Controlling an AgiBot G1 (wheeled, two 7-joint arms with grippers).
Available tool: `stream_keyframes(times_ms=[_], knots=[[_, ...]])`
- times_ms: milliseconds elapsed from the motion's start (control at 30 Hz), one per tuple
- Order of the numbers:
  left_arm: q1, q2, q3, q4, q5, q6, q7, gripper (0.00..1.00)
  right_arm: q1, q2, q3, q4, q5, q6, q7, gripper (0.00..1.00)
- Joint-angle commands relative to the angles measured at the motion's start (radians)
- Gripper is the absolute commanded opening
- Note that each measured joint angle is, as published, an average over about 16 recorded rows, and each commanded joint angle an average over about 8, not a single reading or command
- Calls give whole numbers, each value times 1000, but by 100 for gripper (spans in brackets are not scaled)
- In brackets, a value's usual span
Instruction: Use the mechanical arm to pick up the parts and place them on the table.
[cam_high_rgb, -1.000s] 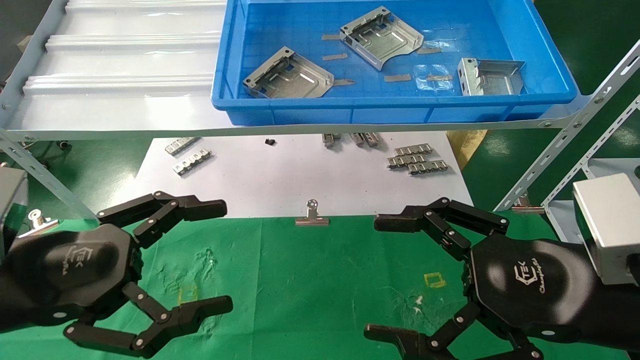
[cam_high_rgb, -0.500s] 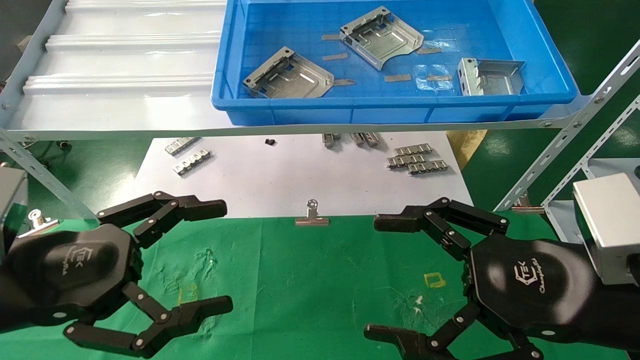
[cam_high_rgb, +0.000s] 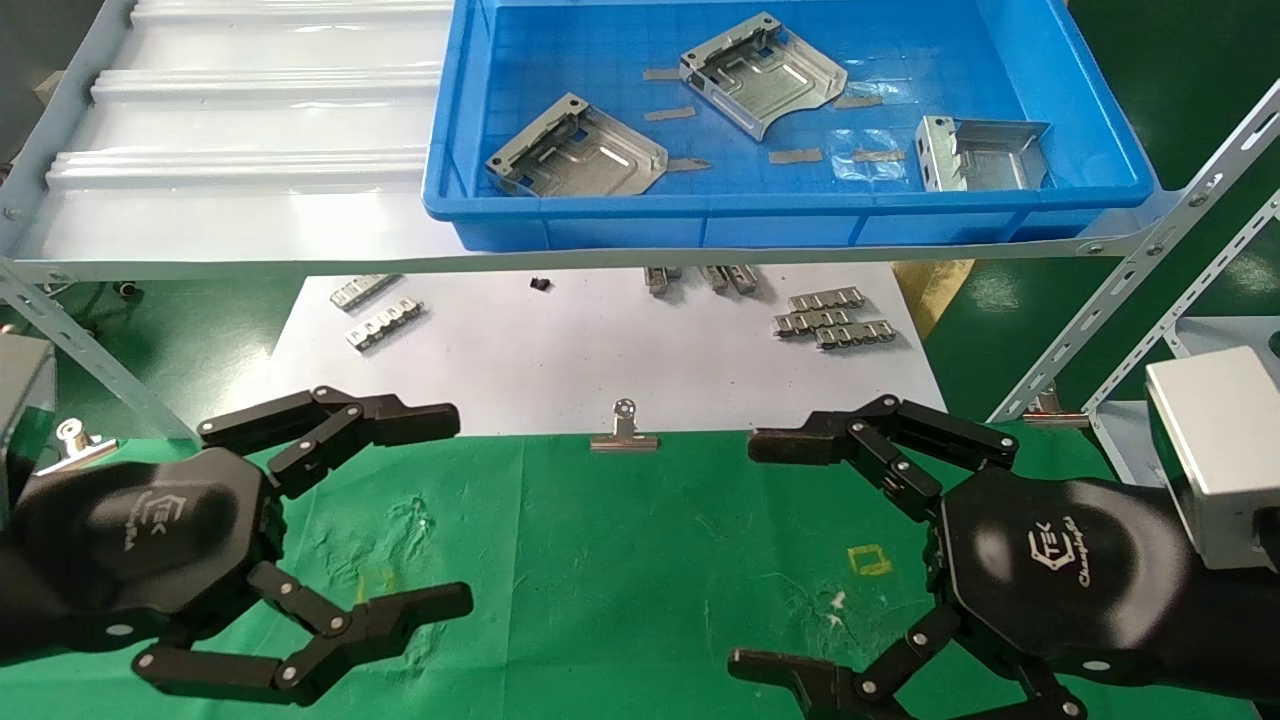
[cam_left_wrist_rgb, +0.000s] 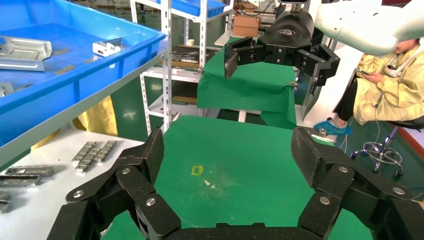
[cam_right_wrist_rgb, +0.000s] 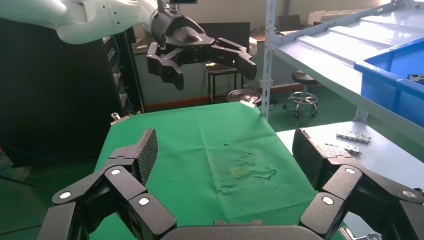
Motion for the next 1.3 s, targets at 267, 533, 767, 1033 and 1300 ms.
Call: stream_keyframes(times_ms=[267, 533, 767, 1033, 1300], knots=[[0, 0, 0, 0, 0, 0, 0, 0, 0, 0, 0, 0, 0, 0, 0, 100], [0, 0, 0, 0, 0, 0, 0, 0, 0, 0, 0, 0, 0, 0, 0, 100], [0, 0, 0, 0, 0, 0, 0, 0, 0, 0, 0, 0, 0, 0, 0, 100], [0, 0, 0, 0, 0, 0, 0, 0, 84, -23, -2, -8, -71, 68, -9, 100], [0, 0, 0, 0, 0, 0, 0, 0, 304, -139, -28, -145, -240, 263, -13, 100]])
